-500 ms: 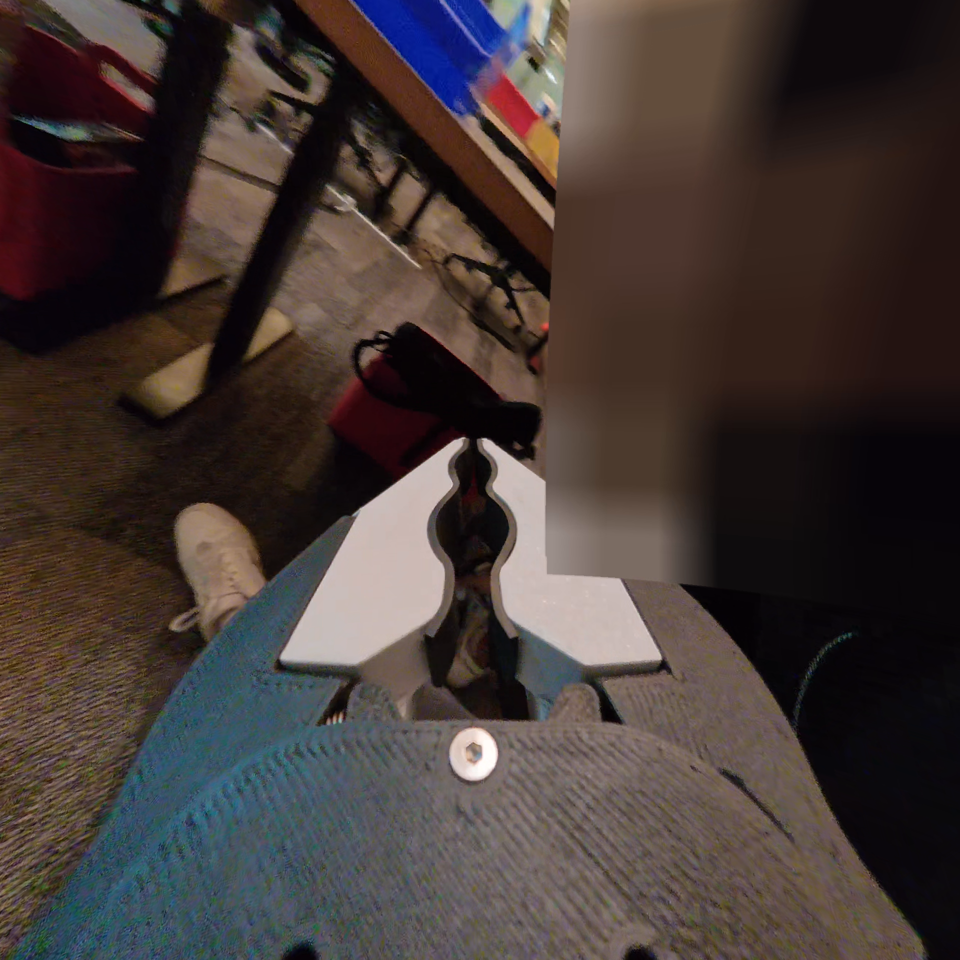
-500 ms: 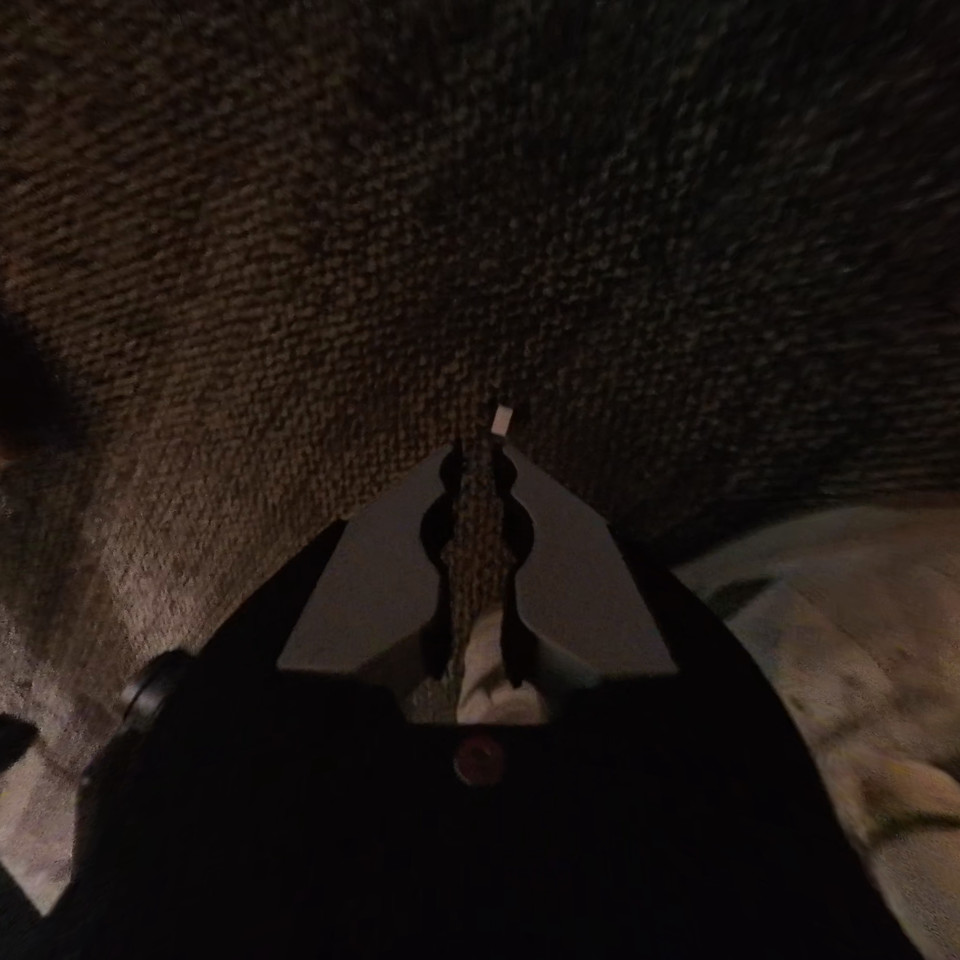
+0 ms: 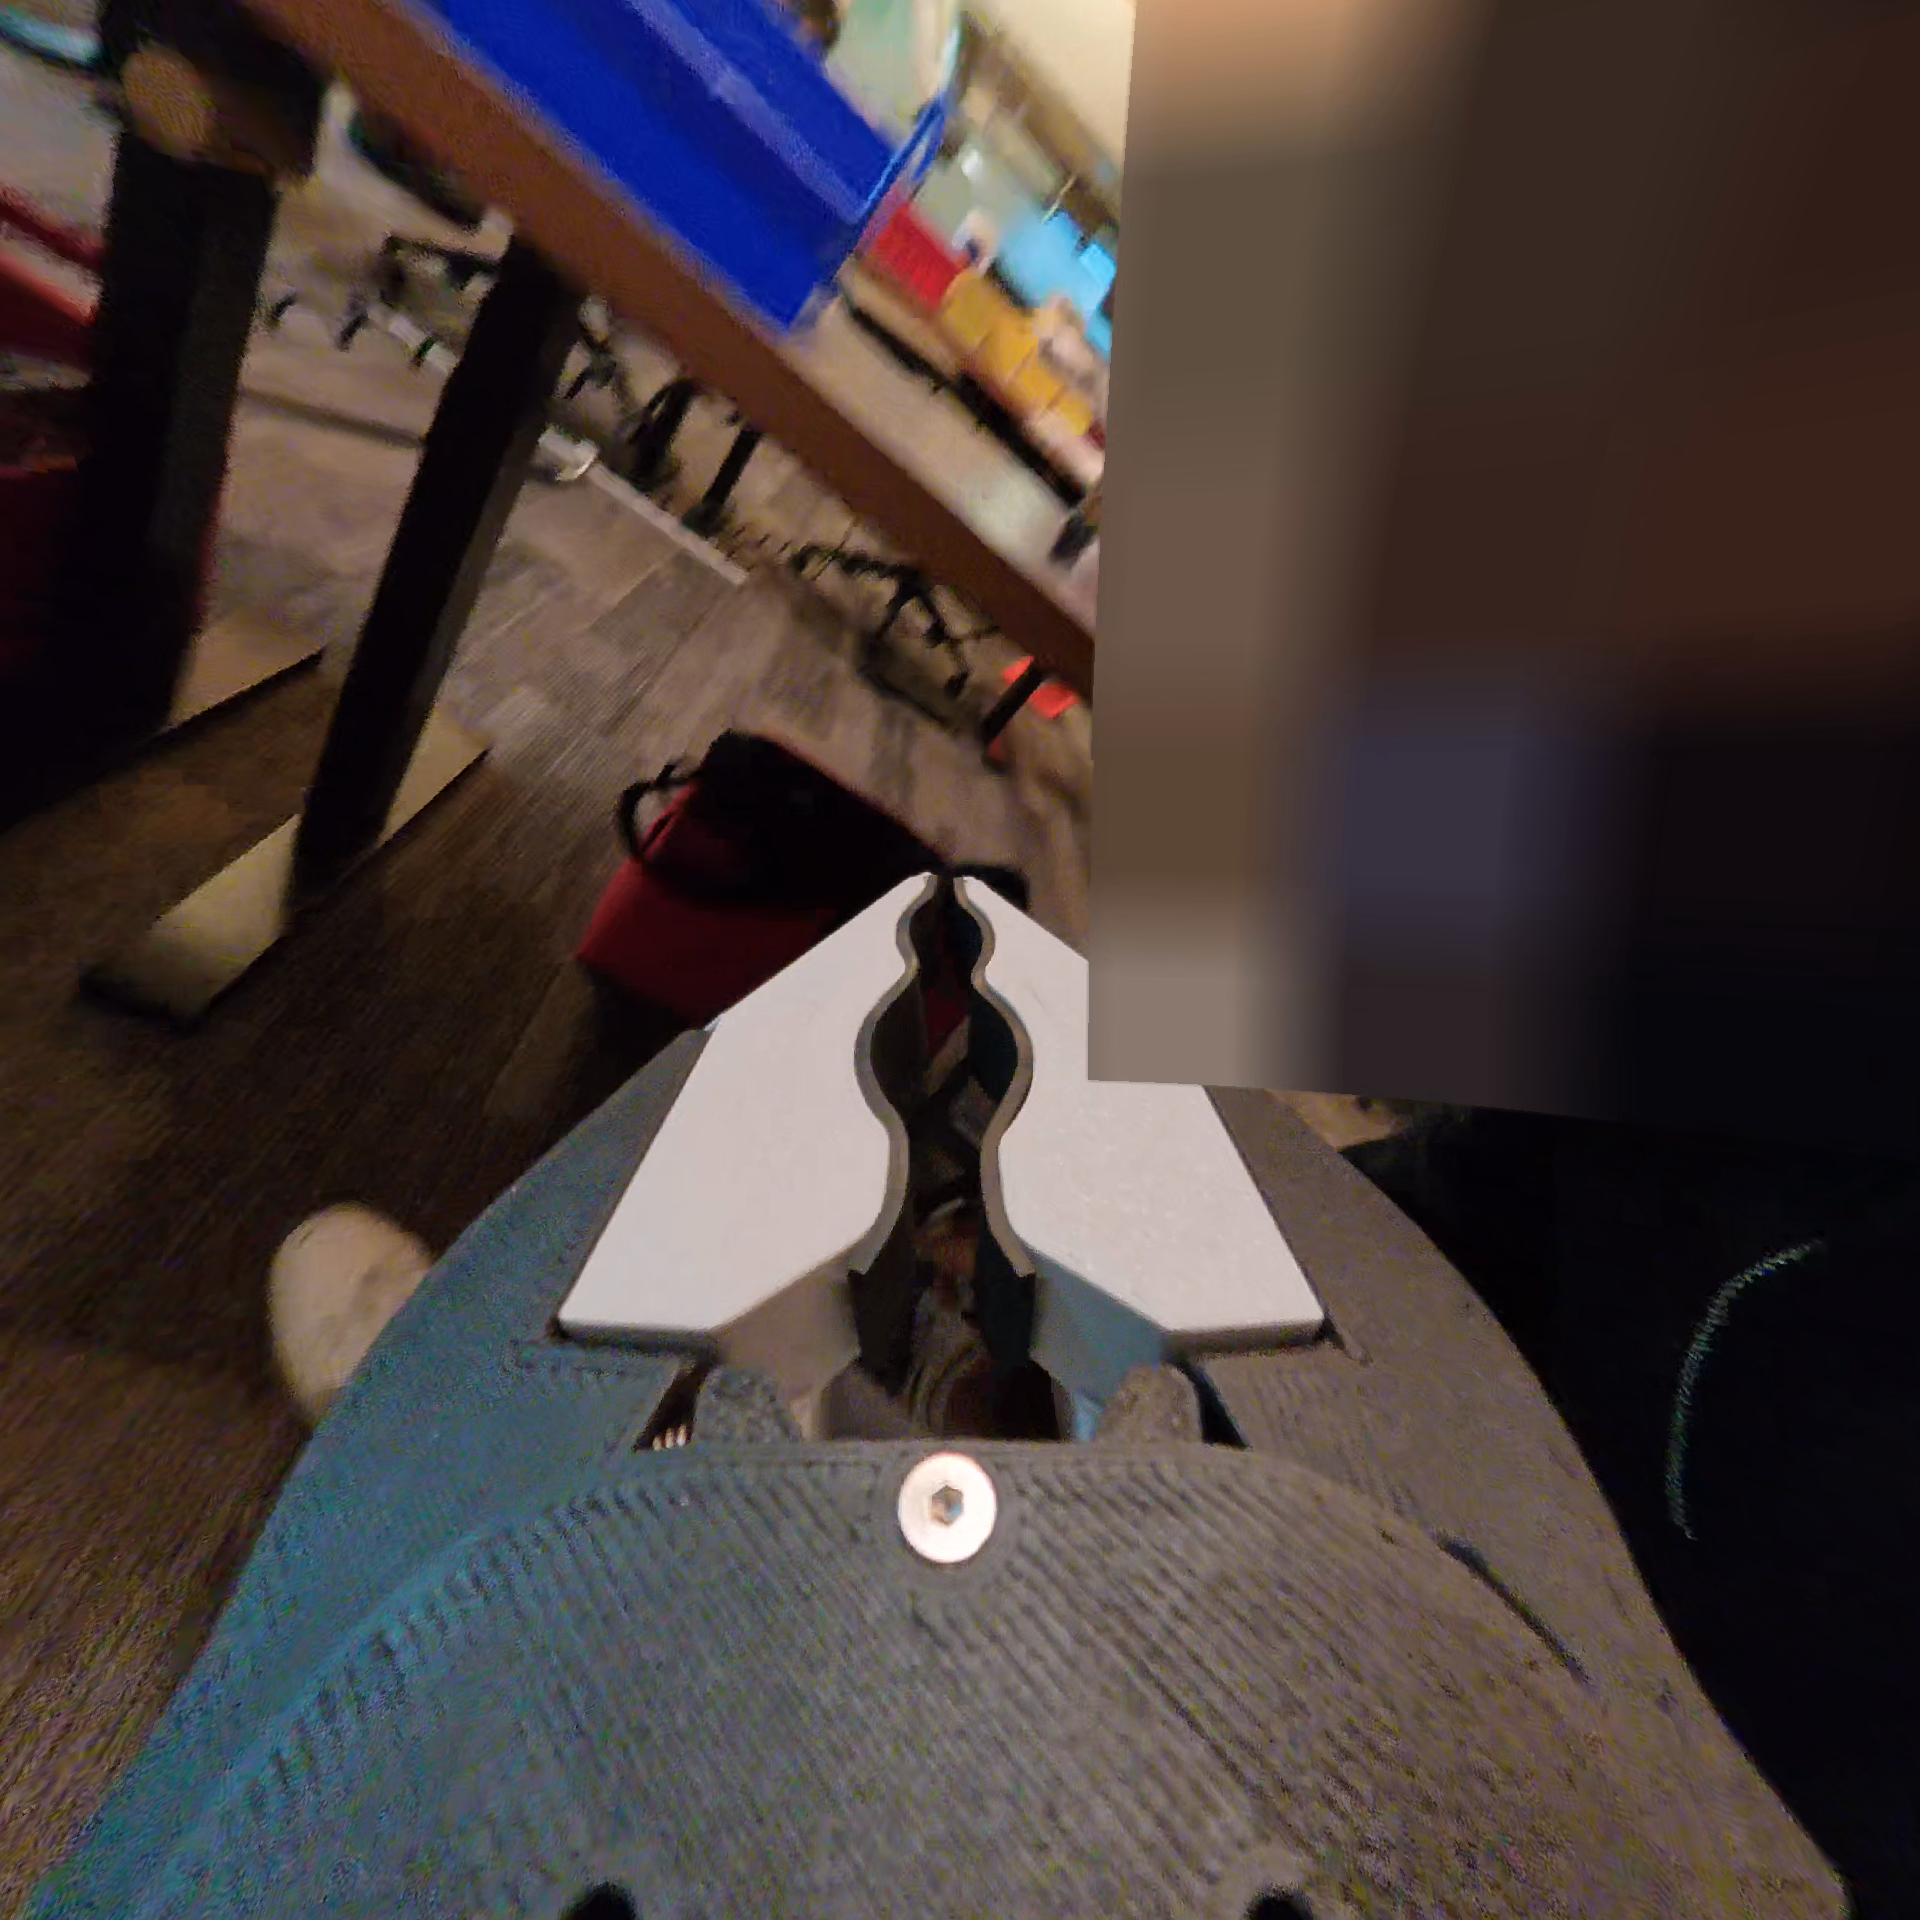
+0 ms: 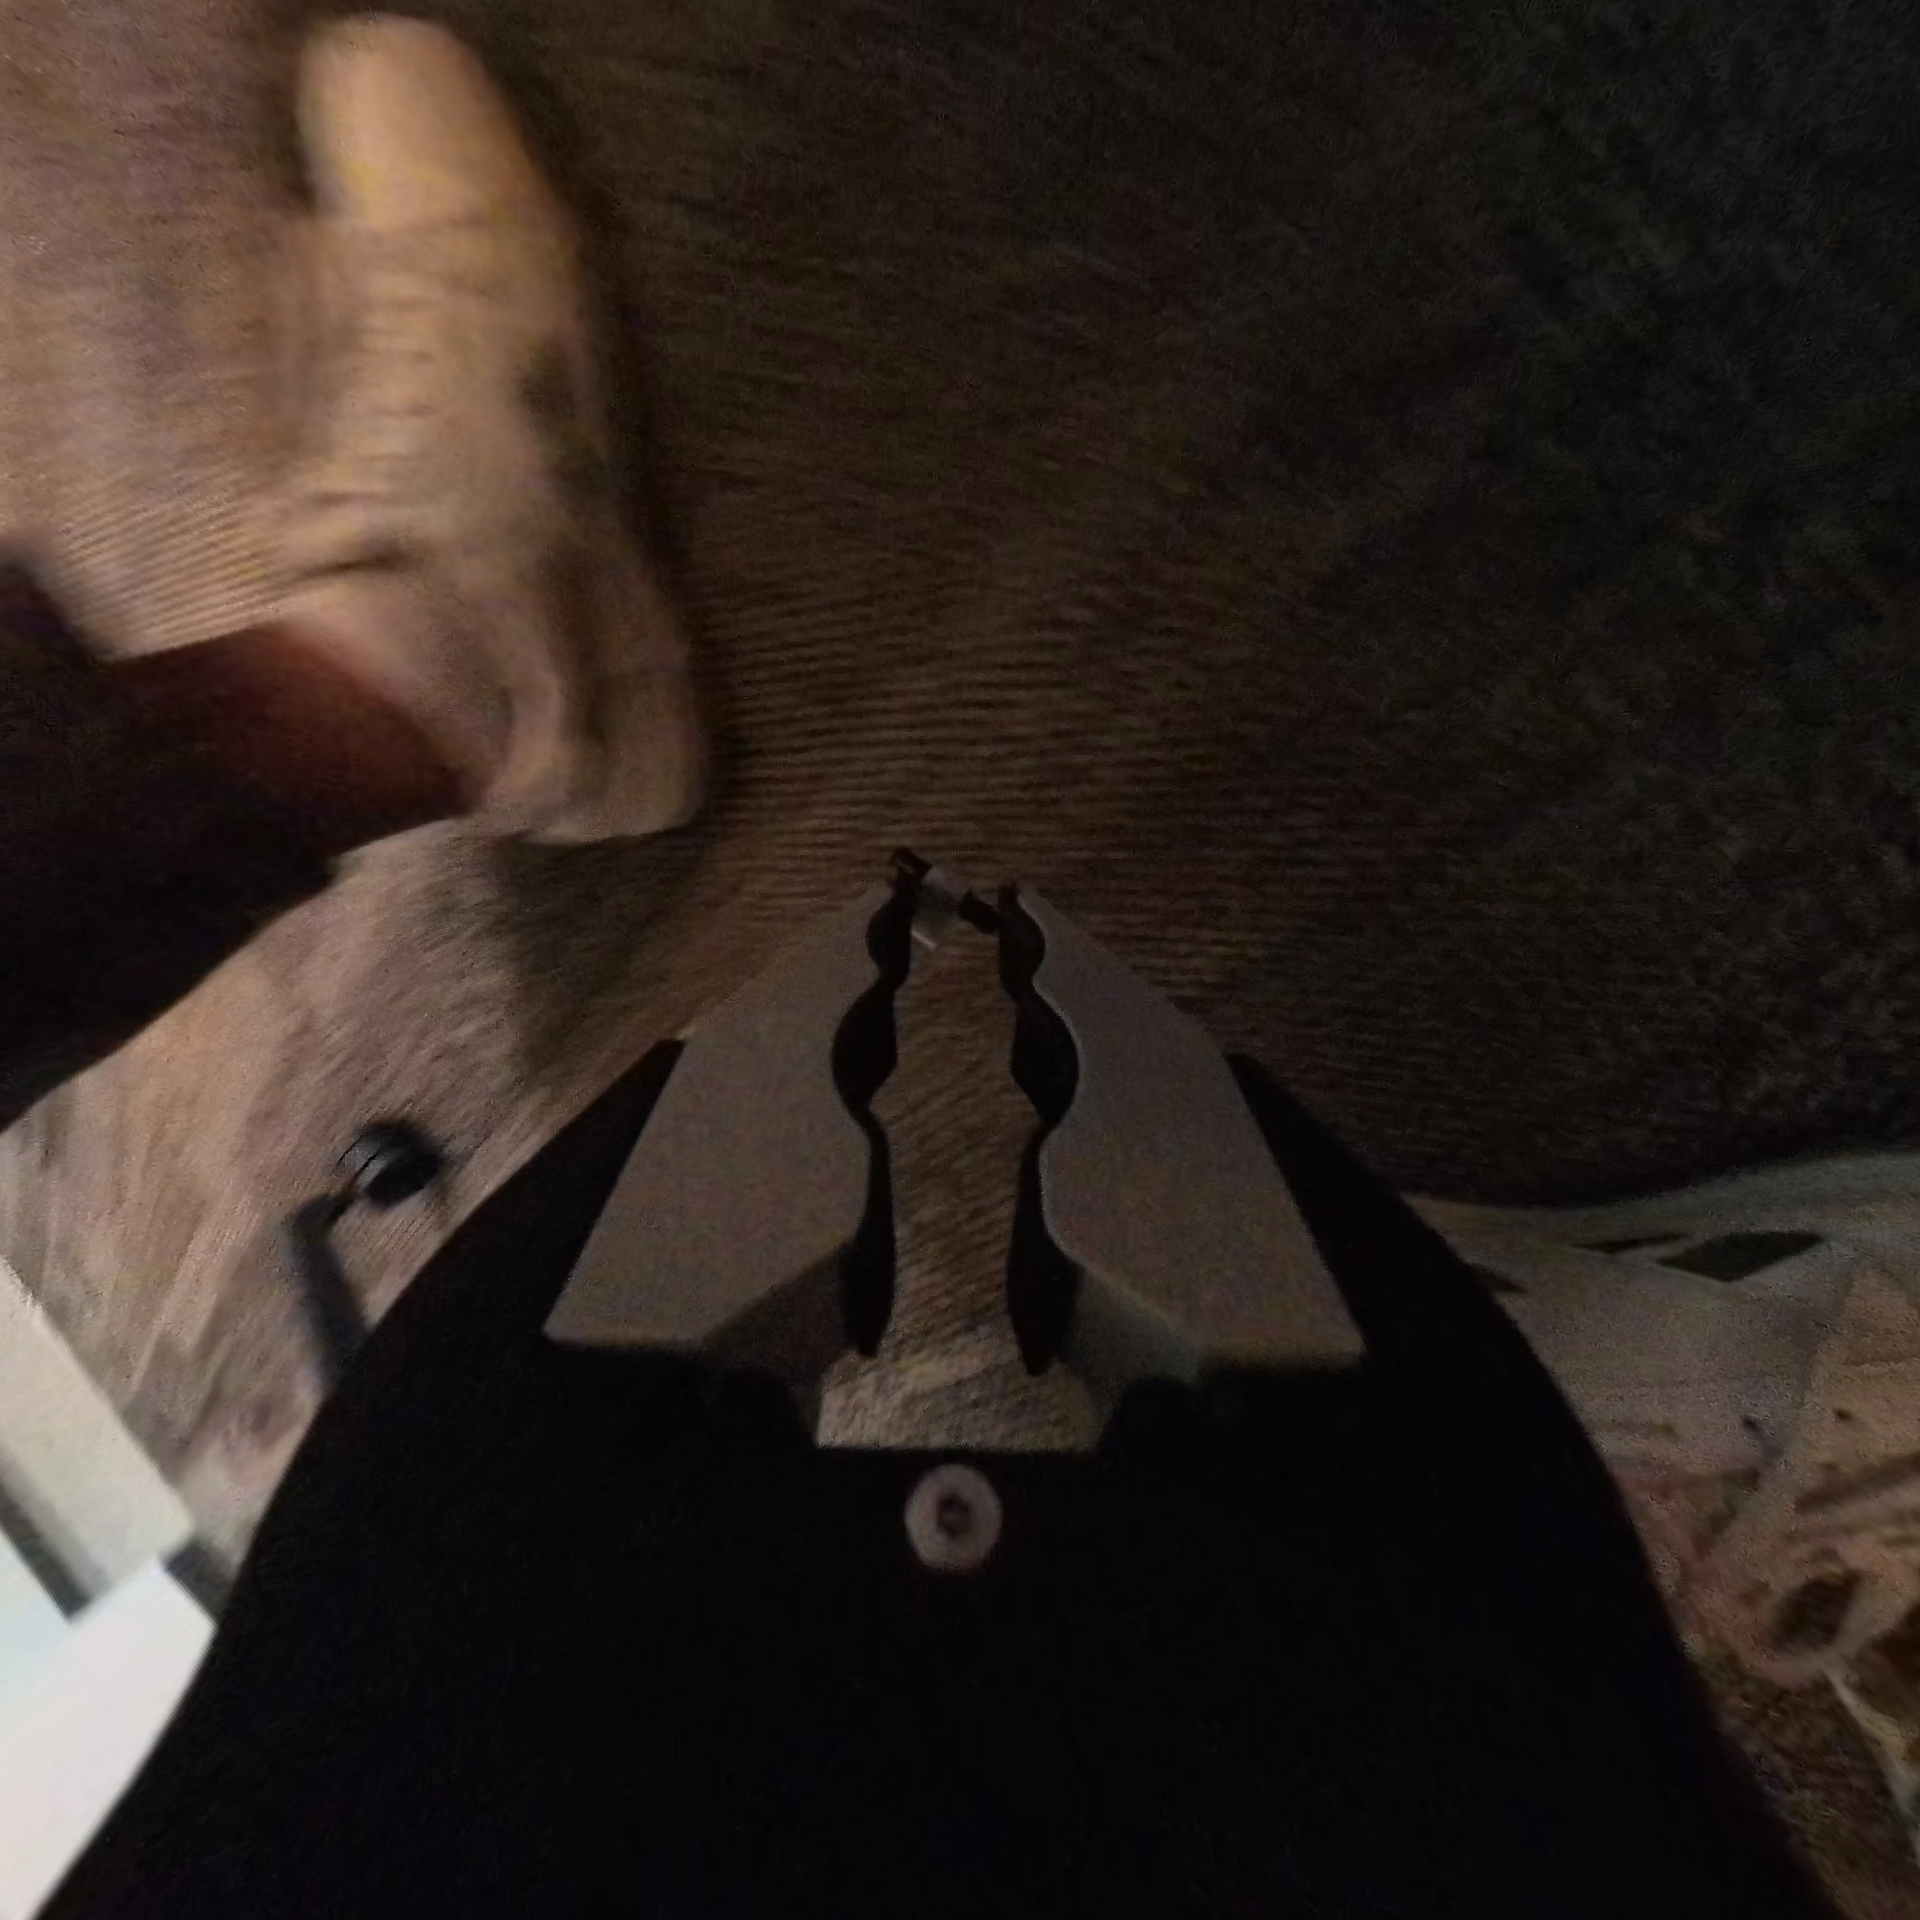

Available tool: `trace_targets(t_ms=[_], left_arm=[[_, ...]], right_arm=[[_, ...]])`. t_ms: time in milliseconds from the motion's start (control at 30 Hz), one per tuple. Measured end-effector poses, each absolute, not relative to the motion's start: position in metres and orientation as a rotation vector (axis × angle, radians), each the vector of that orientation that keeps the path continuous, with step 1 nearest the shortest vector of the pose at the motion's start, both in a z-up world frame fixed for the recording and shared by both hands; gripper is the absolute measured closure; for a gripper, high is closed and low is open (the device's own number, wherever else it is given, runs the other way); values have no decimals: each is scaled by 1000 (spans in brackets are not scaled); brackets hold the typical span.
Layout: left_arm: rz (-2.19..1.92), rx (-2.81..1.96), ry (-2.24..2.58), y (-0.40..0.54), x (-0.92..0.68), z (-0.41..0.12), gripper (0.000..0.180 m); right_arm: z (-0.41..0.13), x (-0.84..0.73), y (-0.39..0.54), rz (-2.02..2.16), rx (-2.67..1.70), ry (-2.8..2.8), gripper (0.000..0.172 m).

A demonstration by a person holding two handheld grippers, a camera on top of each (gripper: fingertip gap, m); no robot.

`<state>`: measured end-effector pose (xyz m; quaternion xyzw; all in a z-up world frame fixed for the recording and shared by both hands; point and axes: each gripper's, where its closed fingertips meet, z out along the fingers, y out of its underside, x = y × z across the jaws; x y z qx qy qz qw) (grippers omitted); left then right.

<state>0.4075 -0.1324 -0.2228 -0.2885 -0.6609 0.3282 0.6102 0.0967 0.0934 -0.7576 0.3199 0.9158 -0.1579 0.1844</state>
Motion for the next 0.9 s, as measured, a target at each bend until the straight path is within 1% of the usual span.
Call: trace_targets(t_ms=[33, 100, 200, 300, 400, 467, 567, 667, 900], left_arm=[[766, -651, -1477, -132, 398, -206, 180], [795, -668, -1380, -127, 377, -176, 180], [903, -772, -1321, -123, 341, -159, 180], [930, -1027, -1391, -110, 300, -174, 180], [873, -1158, -1396, -79, 280, -182, 180], [840, -1159, -1353, -53, 277, -181, 180], [728, -1166, -1324, -15, 277, -183, 180], [626, -1180, -1307, 11, 282, -192, 180], [633, -1277, -1370, 13, 268, -237, 180]], right_arm=[[-715, 114, 78, -493, 802, 2570, 157], [-618, 162, 54, -591, 584, 2536, 157], [-469, 246, 38, -796, 250, 2516, 156], [-338, 298, 37, -1157, 36, 2512, 156], [-237, 312, 53, -1598, 27, 2445, 157], [-202, 311, 74, -1843, 202, 2315, 157], [-195, 307, 107, -1991, 485, 2131, 157], [-185, 288, 129, -2045, 475, 2208, 157], [-120, 144, 176, -2324, 550, 2365, 157]])
